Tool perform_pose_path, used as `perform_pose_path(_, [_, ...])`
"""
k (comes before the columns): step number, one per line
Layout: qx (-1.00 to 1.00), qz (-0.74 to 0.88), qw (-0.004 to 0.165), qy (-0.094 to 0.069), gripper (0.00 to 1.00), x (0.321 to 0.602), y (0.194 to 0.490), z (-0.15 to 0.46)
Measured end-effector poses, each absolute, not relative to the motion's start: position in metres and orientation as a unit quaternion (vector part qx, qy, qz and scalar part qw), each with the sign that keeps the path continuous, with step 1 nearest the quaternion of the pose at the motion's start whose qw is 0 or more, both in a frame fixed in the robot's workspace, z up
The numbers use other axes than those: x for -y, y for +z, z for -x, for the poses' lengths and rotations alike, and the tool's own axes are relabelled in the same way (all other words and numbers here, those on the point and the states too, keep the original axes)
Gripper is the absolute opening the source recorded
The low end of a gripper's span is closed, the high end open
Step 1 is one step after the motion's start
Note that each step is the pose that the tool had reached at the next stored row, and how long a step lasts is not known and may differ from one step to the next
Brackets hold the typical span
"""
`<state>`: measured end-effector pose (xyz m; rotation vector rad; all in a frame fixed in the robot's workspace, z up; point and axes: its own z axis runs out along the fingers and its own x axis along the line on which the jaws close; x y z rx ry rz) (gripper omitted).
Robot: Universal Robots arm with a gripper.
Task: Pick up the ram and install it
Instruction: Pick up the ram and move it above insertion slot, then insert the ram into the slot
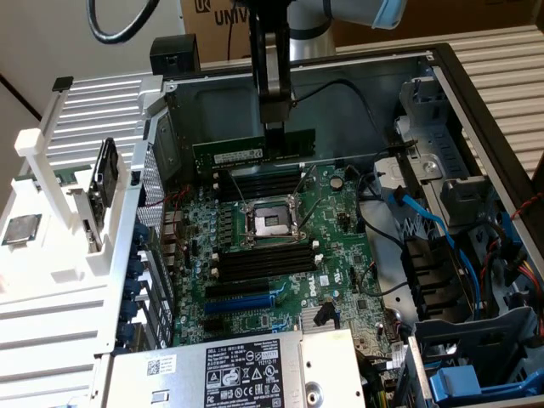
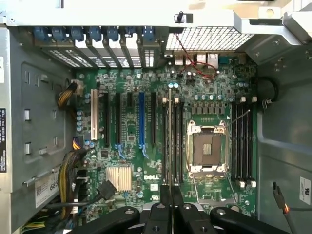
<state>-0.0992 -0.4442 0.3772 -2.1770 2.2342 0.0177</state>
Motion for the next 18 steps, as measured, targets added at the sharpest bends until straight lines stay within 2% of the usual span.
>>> perform_pose_path(9, [-0.717,0.697,0.012,0.005,0.12,0.444,0.359,0.097])
perform_pose_path(18, [-0.717,0.697,0.012,0.005,0.12,0.444,0.359,0.097])
